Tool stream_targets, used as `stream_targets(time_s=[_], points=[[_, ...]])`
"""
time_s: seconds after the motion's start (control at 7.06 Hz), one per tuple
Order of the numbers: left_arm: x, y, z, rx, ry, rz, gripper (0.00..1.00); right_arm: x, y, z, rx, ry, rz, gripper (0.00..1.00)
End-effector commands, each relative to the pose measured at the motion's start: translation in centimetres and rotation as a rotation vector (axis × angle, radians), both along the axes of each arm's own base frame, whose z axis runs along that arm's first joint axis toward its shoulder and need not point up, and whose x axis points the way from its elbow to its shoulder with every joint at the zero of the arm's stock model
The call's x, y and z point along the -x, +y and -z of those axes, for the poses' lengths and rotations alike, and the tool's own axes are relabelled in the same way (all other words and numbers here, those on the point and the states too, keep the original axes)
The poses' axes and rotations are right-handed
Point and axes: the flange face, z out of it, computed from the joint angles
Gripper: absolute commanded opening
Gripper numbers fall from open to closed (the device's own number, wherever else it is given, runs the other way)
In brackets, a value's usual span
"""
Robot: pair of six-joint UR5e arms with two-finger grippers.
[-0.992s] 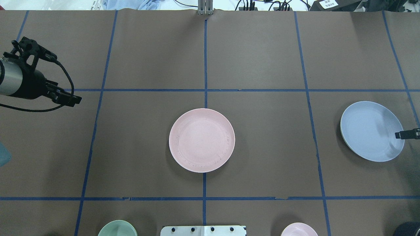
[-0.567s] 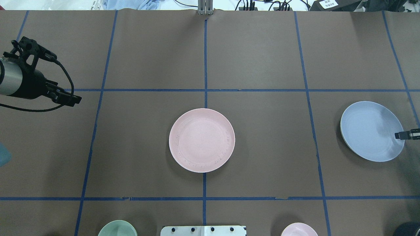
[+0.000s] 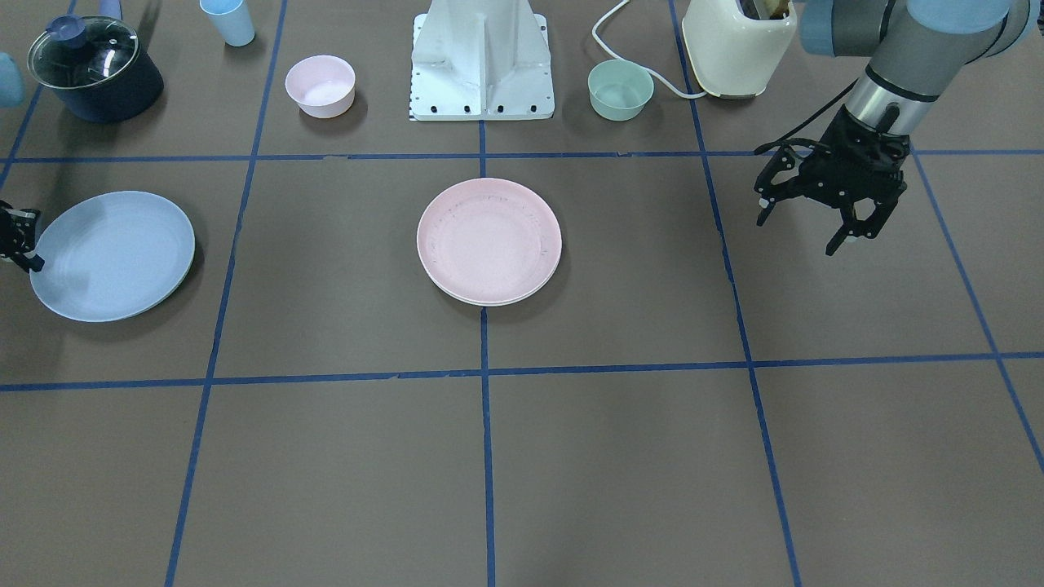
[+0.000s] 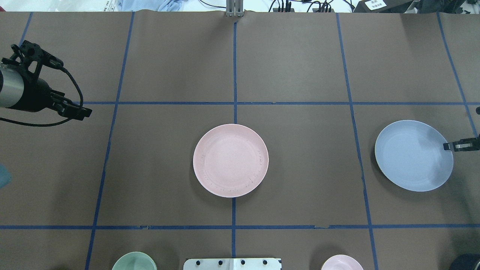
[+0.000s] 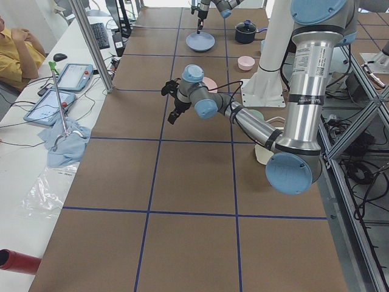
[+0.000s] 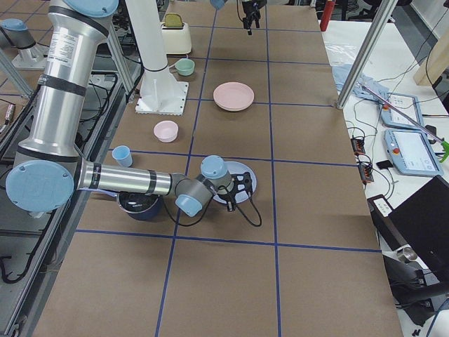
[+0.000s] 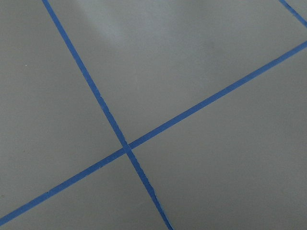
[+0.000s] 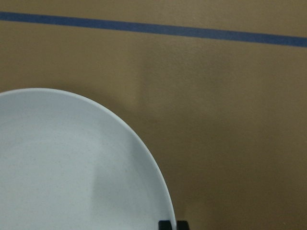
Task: Stack three plates with pink and blue
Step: 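Carry the light blue plate with the right gripper onto the pink plate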
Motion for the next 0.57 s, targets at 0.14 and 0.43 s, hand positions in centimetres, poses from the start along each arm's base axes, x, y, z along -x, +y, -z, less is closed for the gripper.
stream_targets(time_s=[0.14,0.43], points=[[6.0,-2.2,-0.5,0.054,0.035,0.064,1.00,3.0,-6.7,10.2,-0.069,-0.165,-0.016,0.00],[13.3,-2.2,-6.8,0.166,-0.017,0.193,1.00,8.8,-11.3,21.0,-0.018,-0.346,-0.080,0.00]])
